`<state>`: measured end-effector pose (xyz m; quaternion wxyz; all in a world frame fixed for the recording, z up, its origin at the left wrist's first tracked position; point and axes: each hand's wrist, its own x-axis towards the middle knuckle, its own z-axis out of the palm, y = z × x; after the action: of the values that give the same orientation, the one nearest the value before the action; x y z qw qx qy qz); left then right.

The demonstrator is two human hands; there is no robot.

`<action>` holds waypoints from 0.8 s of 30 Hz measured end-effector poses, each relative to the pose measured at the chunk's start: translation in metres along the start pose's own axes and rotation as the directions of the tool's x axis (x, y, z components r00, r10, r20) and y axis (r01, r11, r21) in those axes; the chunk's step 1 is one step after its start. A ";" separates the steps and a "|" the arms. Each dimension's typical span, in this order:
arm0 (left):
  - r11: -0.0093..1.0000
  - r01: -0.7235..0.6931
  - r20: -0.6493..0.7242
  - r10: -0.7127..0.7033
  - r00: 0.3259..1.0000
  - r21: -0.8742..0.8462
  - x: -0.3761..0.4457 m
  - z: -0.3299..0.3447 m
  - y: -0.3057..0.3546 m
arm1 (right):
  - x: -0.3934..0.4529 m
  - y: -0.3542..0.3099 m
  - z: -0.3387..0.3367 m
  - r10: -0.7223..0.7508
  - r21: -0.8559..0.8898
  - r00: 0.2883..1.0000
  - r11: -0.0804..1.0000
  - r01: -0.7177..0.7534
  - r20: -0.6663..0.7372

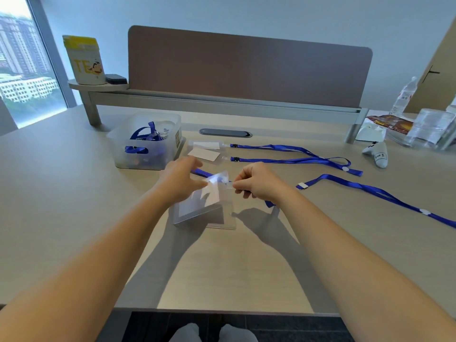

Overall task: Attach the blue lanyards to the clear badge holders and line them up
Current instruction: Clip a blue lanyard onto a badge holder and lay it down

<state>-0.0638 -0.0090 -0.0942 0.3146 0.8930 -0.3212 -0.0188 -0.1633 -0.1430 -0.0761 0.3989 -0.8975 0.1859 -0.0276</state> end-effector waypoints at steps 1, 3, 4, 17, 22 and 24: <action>0.999 -0.026 -0.025 0.026 0.999 -0.023 -0.001 0.000 0.002 | 0.001 -0.001 0.002 -0.013 -0.032 1.000 0.999 0.013 -0.023; 0.995 -0.087 -0.028 0.085 0.996 -0.046 -0.002 -0.003 0.007 | 0.002 -0.002 0.004 -0.067 -0.110 0.995 0.992 0.059 -0.073; 0.993 -0.108 -0.009 0.108 0.994 -0.045 -0.002 -0.005 0.009 | 0.001 -0.003 0.004 -0.107 -0.146 0.989 0.985 0.092 -0.098; 0.919 -0.359 -0.291 0.392 0.873 0.162 -0.013 -0.018 0.024 | -0.005 -0.020 -0.005 0.008 0.332 0.989 0.942 0.043 -0.150; 0.897 -0.388 -0.302 0.438 0.847 0.212 -0.019 -0.016 0.019 | -0.009 -0.021 -0.005 0.087 0.466 0.996 0.880 -0.087 0.020; 0.905 -0.388 -0.272 0.423 0.864 0.175 -0.021 -0.015 0.017 | -0.009 -0.022 -0.003 0.080 0.538 0.997 0.840 -0.070 0.005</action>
<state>-0.0866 0.0011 -0.0756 0.3056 0.8139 -0.4504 0.2035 -0.1651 -0.1286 -0.0575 0.6333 -0.7417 0.2092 -0.0706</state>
